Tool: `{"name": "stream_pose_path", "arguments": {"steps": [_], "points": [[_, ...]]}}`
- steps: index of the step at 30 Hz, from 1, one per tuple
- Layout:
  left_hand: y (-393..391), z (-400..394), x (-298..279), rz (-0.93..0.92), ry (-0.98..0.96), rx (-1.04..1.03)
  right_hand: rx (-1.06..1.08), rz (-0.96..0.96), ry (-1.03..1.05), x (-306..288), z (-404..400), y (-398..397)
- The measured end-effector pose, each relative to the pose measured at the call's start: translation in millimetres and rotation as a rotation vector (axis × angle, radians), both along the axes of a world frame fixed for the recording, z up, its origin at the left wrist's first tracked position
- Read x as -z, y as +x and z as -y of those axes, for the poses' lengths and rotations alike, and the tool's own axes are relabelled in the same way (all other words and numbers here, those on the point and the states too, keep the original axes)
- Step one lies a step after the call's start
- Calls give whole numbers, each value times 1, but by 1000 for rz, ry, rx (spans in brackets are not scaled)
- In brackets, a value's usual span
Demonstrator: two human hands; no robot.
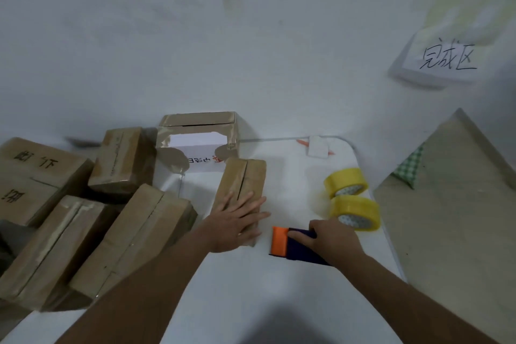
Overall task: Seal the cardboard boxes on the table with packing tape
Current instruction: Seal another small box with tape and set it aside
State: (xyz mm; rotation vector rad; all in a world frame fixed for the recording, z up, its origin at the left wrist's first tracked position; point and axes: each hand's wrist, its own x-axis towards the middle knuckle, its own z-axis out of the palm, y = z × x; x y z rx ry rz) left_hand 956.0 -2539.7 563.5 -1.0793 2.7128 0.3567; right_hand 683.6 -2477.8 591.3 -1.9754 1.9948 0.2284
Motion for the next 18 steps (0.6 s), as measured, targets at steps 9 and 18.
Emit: {"name": "stream_pose_path", "arguments": {"steps": [9,18], "points": [[-3,1,8,-9,-20,-19,70,87,15,-6,-8,-18],[-11,-31,5,-38,-42,-282,1,68,20,-24,4,-28]]}}
